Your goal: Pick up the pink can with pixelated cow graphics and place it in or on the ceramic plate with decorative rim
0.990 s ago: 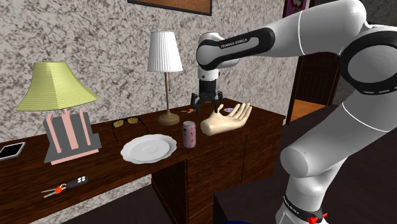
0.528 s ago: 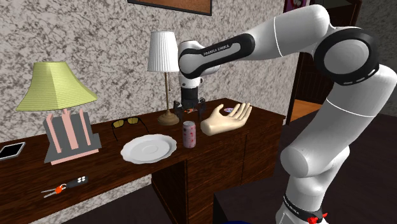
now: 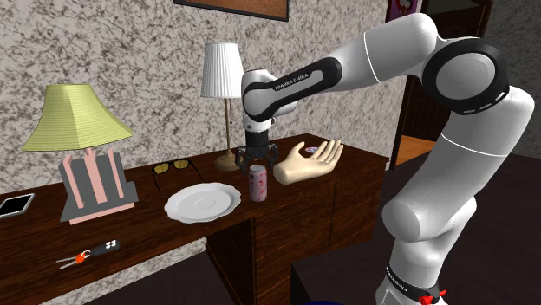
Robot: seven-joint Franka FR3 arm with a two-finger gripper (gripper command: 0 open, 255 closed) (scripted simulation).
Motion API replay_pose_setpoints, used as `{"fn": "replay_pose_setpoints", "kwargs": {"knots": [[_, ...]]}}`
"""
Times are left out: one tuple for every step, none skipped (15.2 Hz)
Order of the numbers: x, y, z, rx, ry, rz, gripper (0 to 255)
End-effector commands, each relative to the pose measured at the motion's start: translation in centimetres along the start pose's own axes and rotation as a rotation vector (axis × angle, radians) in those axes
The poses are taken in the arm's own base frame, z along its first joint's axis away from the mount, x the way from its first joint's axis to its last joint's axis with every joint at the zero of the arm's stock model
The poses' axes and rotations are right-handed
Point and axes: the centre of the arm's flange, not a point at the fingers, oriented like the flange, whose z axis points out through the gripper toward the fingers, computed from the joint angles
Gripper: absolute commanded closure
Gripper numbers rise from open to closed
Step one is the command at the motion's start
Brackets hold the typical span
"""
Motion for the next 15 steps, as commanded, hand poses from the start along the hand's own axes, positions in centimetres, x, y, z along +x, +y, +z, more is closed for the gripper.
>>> {"fn": "replay_pose_setpoints", "kwargs": {"knots": [[-0.02,0.03,0.18,0.000,0.000,0.000,0],[-0.01,0.03,0.18,0.000,0.000,0.000,0],[-0.01,0.03,0.18,0.000,0.000,0.000,0],[-0.01,0.03,0.18,0.000,0.000,0.000,0],[-0.01,0.03,0.18,0.000,0.000,0.000,0],[-0.01,0.03,0.18,0.000,0.000,0.000,0],[-0.01,0.03,0.18,0.000,0.000,0.000,255],[-0.01,0.03,0.18,0.000,0.000,0.000,255],[-0.02,0.03,0.19,0.000,0.000,0.000,255],[-0.01,0.03,0.20,0.000,0.000,0.000,255],[0.00,0.01,0.20,0.000,0.000,0.000,255],[0.00,0.02,0.20,0.000,0.000,0.000,255],[0.01,0.04,0.20,0.000,0.000,0.000,255],[0.02,0.04,0.19,0.000,0.000,0.000,255],[0.02,0.03,0.20,0.000,0.000,0.000,255]]}}
